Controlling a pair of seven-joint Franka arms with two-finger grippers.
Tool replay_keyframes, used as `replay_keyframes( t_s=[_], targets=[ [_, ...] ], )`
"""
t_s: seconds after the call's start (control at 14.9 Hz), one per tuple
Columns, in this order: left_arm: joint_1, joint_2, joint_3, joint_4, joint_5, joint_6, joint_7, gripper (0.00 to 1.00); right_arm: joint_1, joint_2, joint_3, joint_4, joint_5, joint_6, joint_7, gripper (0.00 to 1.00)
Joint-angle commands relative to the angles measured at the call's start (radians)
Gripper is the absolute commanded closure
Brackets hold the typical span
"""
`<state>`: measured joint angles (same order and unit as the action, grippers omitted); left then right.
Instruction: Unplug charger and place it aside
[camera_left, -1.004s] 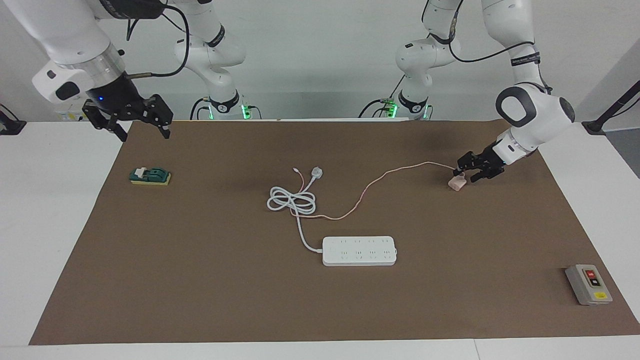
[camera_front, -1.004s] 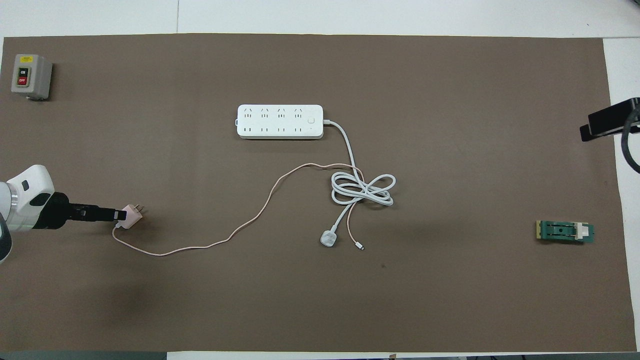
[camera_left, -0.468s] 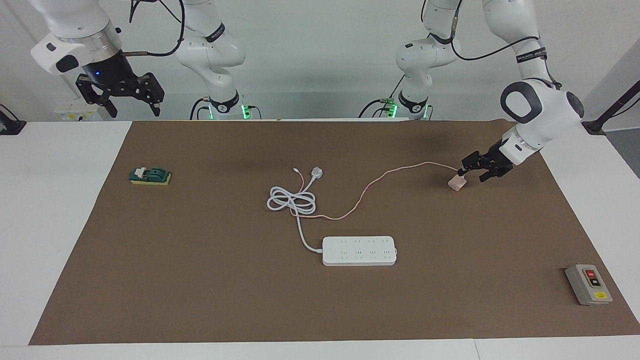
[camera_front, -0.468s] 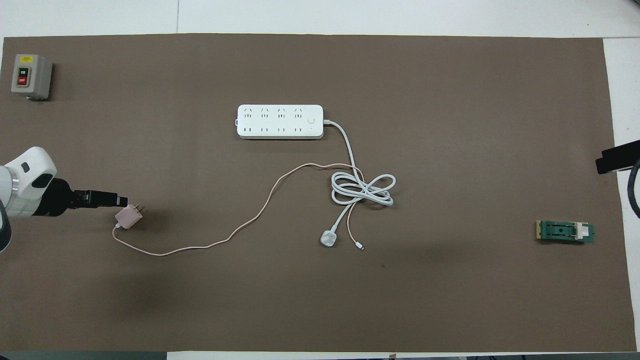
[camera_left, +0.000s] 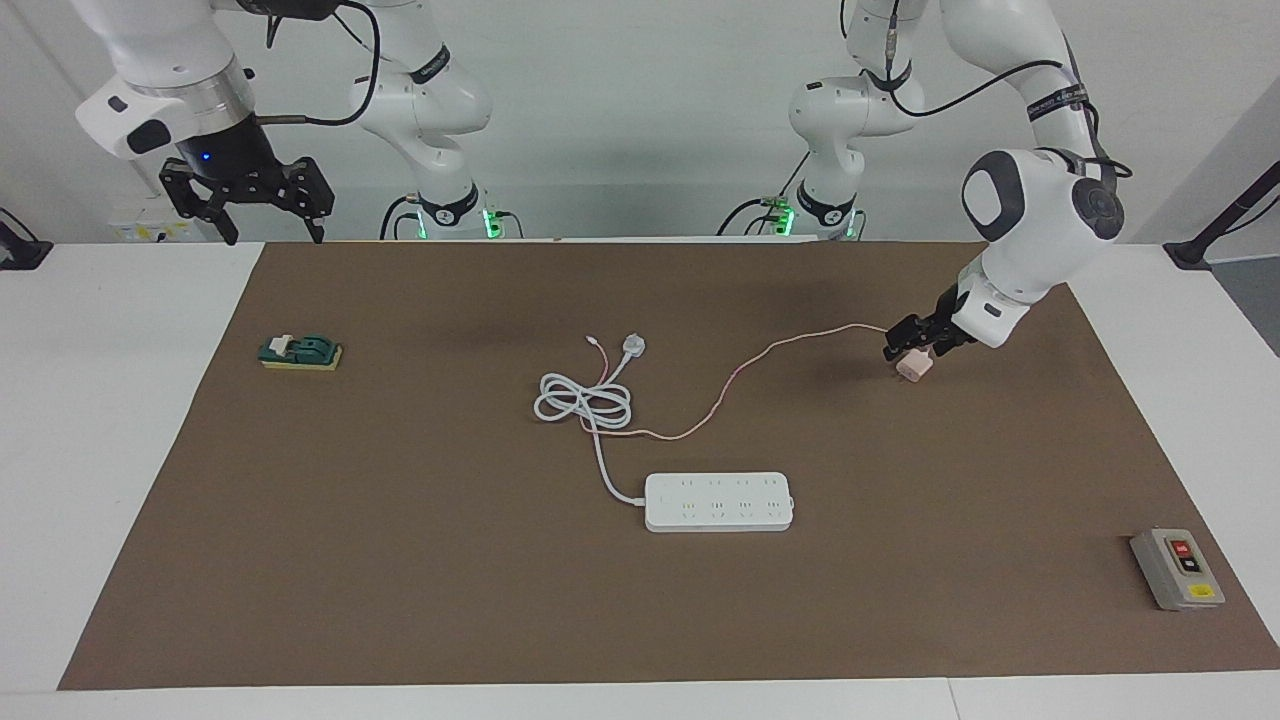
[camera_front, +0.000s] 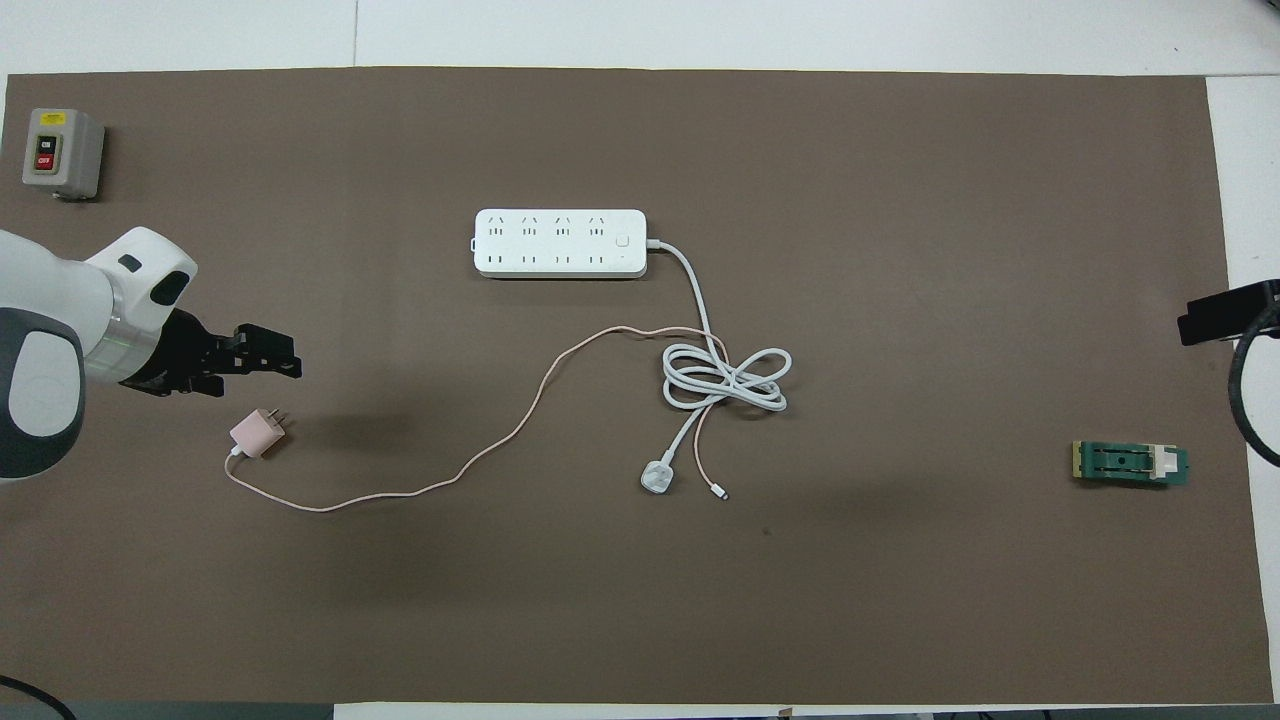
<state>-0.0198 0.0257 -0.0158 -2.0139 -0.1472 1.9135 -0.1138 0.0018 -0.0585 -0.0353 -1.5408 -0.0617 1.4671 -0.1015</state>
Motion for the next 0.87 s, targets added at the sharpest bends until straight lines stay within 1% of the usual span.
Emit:
replay_keyframes(
  t_s=[0.0, 0.13, 0.27, 0.4, 0.54, 0.6, 0.8],
  targets=[
    [-0.040, 0.020, 0.014, 0.134, 0.099, -0.091, -0.139, 0.00, -0.028, -0.018, 0.020, -0.016, 0.026, -0.004, 0.017, 0.00],
    [-0.040, -0.012, 0.014, 0.173, 0.101, -0.093, -0.158, 0.00, -0.028, -0.017, 0.020, -0.012, 0.060, -0.004, 0.023, 0.00],
    [-0.032, -0.061, 0.019, 0.185, 0.103, -0.093, -0.155, 0.00, -0.026, -0.017, 0.018, -0.012, 0.066, -0.004, 0.045, 0.00],
    [-0.026, -0.085, 0.025, 0.207, 0.106, -0.123, -0.144, 0.00, -0.026, -0.017, 0.018, -0.012, 0.065, -0.004, 0.049, 0.00],
    [-0.025, -0.089, 0.022, 0.262, 0.155, -0.206, -0.100, 0.00, -0.023, -0.018, 0.018, -0.012, 0.063, -0.004, 0.051, 0.00],
    [-0.025, -0.090, 0.023, 0.271, 0.155, -0.230, -0.086, 0.00, -0.022, -0.020, 0.018, -0.012, 0.062, -0.002, 0.051, 0.00],
    [-0.032, -0.090, 0.022, 0.273, 0.155, -0.226, -0.043, 0.00, -0.019, -0.021, 0.018, -0.015, 0.062, -0.004, 0.051, 0.00]
  ],
)
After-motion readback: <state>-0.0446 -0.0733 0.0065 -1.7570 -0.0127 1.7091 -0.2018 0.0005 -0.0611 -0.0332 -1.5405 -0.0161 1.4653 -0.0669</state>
